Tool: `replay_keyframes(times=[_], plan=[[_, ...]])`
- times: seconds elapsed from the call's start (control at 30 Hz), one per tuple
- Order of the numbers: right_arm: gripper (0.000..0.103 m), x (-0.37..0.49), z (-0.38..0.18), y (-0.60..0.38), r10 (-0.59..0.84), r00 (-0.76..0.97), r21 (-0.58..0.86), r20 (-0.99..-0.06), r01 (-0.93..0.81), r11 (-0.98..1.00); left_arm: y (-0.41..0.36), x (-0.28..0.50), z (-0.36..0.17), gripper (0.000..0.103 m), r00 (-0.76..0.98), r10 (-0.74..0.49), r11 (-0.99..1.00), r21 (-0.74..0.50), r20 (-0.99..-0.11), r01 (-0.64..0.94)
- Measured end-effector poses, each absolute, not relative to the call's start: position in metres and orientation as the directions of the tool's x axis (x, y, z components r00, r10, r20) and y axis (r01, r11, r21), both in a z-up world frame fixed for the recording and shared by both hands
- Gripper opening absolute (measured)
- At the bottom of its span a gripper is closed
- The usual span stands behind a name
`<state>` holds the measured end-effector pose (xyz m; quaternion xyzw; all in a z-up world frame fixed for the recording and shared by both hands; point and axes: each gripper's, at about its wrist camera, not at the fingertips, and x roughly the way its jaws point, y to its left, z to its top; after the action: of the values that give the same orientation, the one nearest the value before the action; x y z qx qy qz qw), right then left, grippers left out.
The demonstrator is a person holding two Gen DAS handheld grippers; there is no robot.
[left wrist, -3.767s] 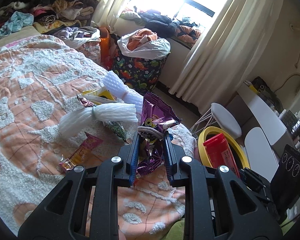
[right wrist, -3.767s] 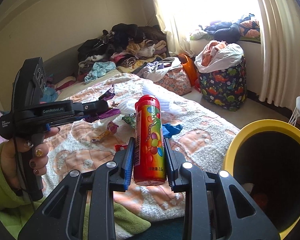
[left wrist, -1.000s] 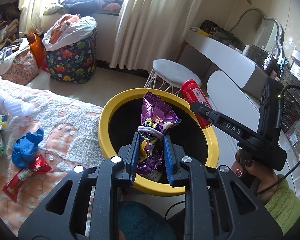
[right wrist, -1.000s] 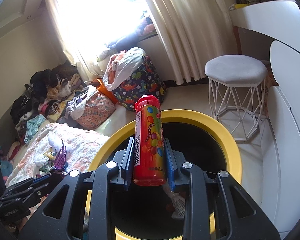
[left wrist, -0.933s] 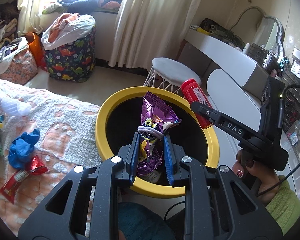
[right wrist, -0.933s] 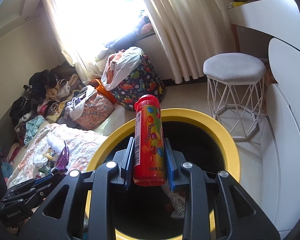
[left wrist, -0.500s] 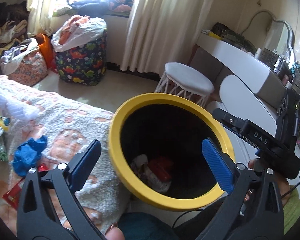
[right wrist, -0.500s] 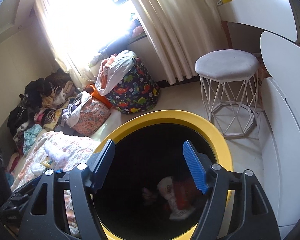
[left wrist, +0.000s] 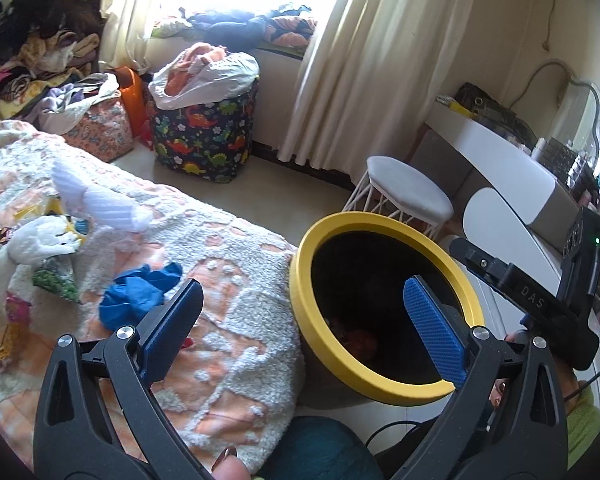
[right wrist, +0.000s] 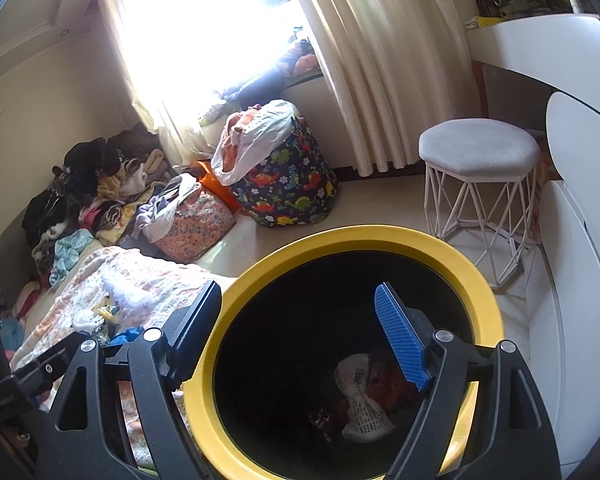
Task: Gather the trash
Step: 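Open both grippers to drop the wrappers and tube into the bin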
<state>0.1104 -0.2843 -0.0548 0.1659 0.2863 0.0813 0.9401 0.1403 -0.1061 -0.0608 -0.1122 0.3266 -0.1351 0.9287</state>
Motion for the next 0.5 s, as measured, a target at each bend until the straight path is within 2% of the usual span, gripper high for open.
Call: replay_keyframes(times=[0.5], plan=[[0.079,0.105,-0.035,-0.242,0.302,0.816,0.313,-0.493,-0.158,0.937,-0.063,0.123,-0.049,0.093,0.798,-0.272,0.945,-0.305,-0.538,0.116]])
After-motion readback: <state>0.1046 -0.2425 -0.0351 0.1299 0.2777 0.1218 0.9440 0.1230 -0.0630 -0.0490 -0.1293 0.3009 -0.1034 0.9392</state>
